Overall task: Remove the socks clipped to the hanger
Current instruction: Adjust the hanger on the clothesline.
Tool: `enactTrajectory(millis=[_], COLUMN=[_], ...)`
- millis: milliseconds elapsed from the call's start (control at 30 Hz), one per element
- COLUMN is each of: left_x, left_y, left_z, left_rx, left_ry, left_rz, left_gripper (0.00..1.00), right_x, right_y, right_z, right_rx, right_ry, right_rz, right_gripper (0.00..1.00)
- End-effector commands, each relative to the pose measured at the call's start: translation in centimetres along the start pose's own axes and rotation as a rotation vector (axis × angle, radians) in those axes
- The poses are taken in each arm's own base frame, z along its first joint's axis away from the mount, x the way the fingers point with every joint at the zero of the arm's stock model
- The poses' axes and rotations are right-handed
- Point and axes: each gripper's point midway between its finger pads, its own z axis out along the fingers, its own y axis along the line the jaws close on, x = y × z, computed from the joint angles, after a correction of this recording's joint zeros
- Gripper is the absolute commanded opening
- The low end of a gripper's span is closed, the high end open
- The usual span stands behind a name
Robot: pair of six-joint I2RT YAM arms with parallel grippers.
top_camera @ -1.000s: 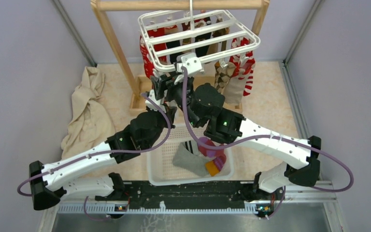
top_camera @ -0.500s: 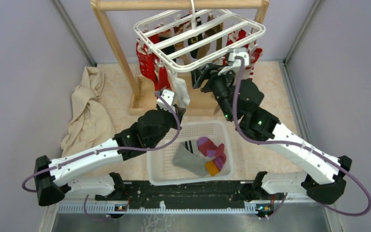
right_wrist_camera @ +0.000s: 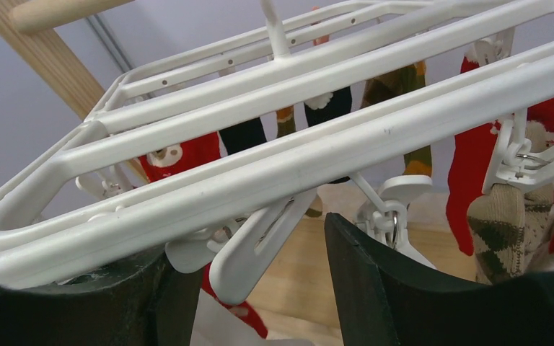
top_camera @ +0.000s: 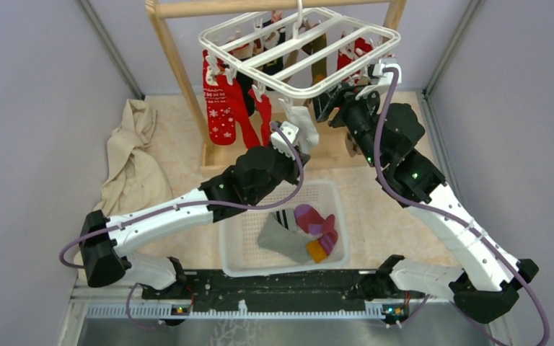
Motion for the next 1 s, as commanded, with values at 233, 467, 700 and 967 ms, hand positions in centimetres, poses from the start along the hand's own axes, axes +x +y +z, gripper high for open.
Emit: enactTrajectory(millis=[233, 467, 700, 967], left_x=[-0.6, 0.3, 1.2, 1.5], left_y=[-1.4, -0.7, -0.3, 1.1], left_z=[-0.1, -1.0, -1.7, -3.4], left_rx=[0.067, 0.061, 0.063, 0.017], left_ry=[-0.005, 0.004, 0.002, -0.002], left_rz=[0.009, 0.018, 0.013, -0.01], left_gripper=[0.0, 0.0, 0.0, 0.07], right_x=[-0.4, -0.2, -1.2, -1.0], right_y=[1.3, 4.7, 7.1, 6.0], right_z=[-2.8, -5.0, -6.6, -6.8], right_rx=[-0.126, -0.312, -0.42, -0.349], right_ry=[0.058, 0.138, 0.143, 0.165], right_rz=[0.051, 0.108, 0.169, 0.171], right_gripper=[0.64, 0.61, 0.6, 0.6])
